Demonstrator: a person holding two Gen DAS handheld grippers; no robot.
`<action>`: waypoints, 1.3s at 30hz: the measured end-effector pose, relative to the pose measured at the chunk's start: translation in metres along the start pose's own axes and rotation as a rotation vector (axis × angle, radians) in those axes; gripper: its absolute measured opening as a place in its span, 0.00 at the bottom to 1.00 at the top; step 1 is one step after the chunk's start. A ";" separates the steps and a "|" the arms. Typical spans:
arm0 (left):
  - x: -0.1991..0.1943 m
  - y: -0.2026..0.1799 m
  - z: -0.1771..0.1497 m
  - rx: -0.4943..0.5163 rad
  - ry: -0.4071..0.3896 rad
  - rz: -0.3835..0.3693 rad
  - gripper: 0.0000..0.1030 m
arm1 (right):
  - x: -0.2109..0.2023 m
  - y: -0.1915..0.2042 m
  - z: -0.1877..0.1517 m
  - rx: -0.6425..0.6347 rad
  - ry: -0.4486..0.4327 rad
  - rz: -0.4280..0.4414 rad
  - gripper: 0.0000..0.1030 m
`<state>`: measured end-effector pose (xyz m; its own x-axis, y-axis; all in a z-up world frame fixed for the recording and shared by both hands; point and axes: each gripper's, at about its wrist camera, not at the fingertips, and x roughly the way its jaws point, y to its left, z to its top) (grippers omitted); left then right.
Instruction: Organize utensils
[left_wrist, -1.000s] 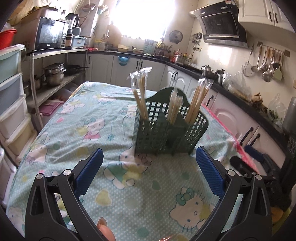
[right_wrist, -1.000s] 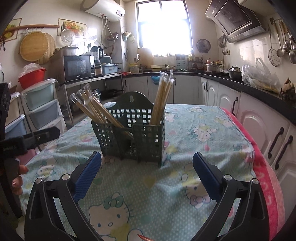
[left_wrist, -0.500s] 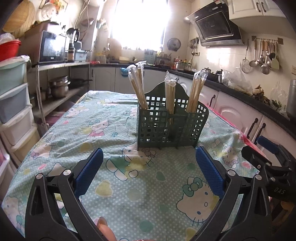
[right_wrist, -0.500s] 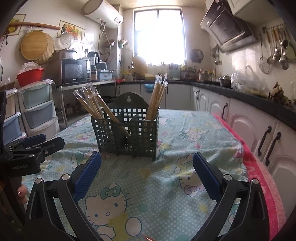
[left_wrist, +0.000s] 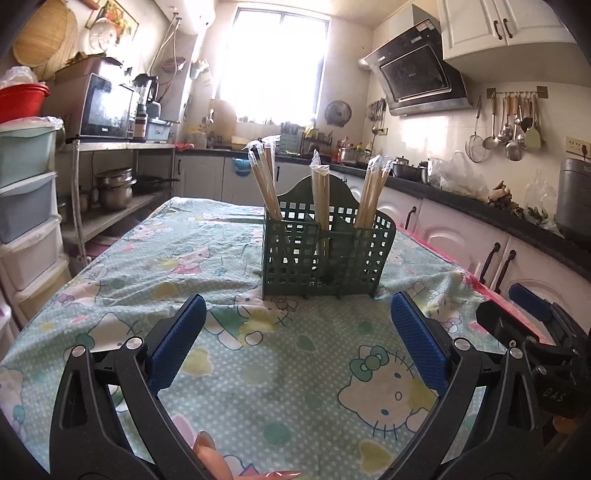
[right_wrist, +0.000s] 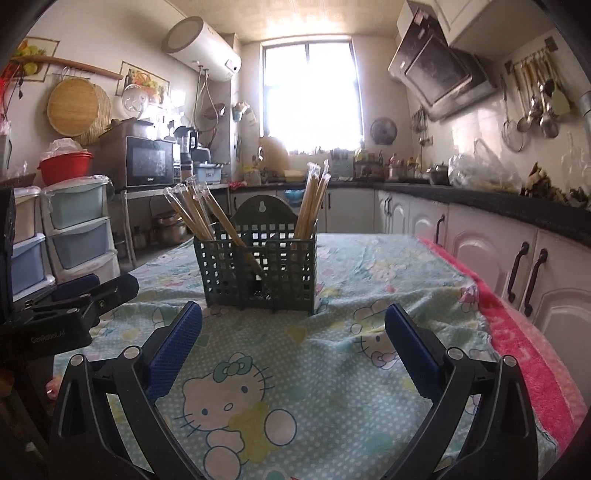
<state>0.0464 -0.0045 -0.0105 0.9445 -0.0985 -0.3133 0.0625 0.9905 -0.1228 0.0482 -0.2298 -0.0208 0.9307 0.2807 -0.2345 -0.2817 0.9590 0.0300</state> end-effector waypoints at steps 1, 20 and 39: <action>0.001 0.000 -0.001 0.002 -0.001 0.002 0.90 | 0.000 0.001 -0.001 -0.004 -0.005 -0.001 0.94; 0.003 0.003 -0.001 -0.017 0.006 0.003 0.90 | 0.001 -0.004 -0.006 0.030 -0.011 -0.018 0.94; 0.003 0.003 -0.002 -0.016 0.007 0.001 0.90 | 0.000 -0.002 -0.007 0.031 -0.010 -0.020 0.94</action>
<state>0.0489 -0.0021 -0.0132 0.9424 -0.0980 -0.3197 0.0562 0.9889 -0.1375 0.0473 -0.2318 -0.0275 0.9386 0.2614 -0.2253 -0.2556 0.9652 0.0551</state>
